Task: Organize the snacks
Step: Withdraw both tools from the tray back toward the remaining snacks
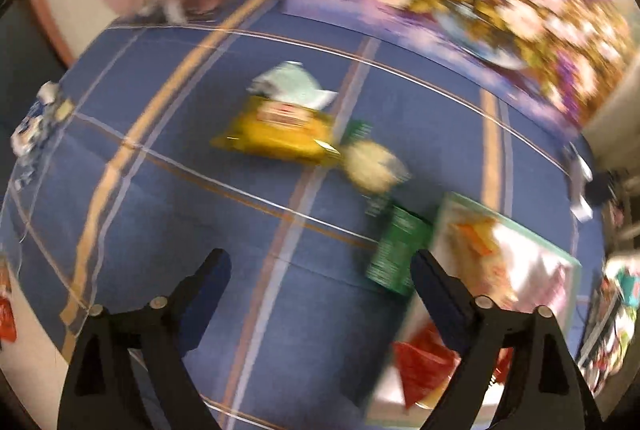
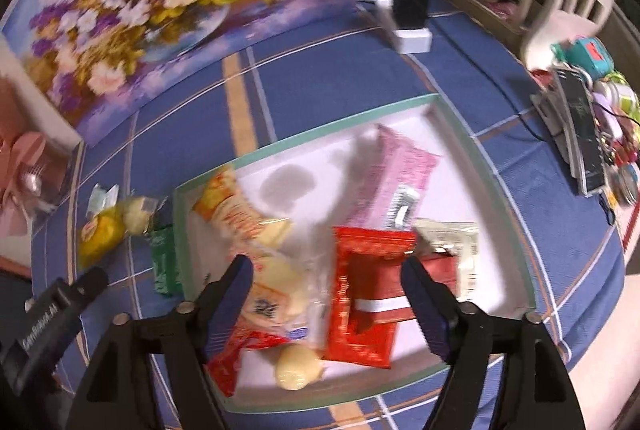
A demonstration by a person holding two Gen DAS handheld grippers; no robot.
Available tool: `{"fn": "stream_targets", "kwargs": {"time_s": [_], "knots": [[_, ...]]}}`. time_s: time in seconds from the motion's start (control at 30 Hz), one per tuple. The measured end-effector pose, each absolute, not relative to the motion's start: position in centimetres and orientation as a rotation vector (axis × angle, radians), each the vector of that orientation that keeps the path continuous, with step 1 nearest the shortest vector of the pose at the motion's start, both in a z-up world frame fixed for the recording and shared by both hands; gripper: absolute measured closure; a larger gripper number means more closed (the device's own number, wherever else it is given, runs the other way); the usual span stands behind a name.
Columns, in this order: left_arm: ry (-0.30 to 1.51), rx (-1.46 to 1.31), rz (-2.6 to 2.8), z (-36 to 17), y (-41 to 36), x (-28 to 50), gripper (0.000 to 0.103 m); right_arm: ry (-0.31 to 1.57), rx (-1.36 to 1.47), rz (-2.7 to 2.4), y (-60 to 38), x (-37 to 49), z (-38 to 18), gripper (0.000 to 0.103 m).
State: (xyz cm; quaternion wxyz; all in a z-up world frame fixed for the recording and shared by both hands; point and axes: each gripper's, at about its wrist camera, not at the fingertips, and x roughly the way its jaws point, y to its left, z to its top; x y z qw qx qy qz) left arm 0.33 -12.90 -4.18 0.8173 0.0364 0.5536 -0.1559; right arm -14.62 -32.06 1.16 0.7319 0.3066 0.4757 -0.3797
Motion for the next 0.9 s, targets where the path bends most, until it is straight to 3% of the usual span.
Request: {"fn": "stream_targets", "kwargs": {"time_s": [0.3,0.9], "knots": [[1.204,-0.028,-0.203,-4.9,-8.2,3.4,0.005,1.042,0.637,-0.781,-29.8,-11.8,0.8,0.000],[1.209,-0.088,-0.139,-5.4,-4.3,6.2,0.005,1.093,0.554,-0.696,-25.6,-6.8,-0.6,0.000]]}}
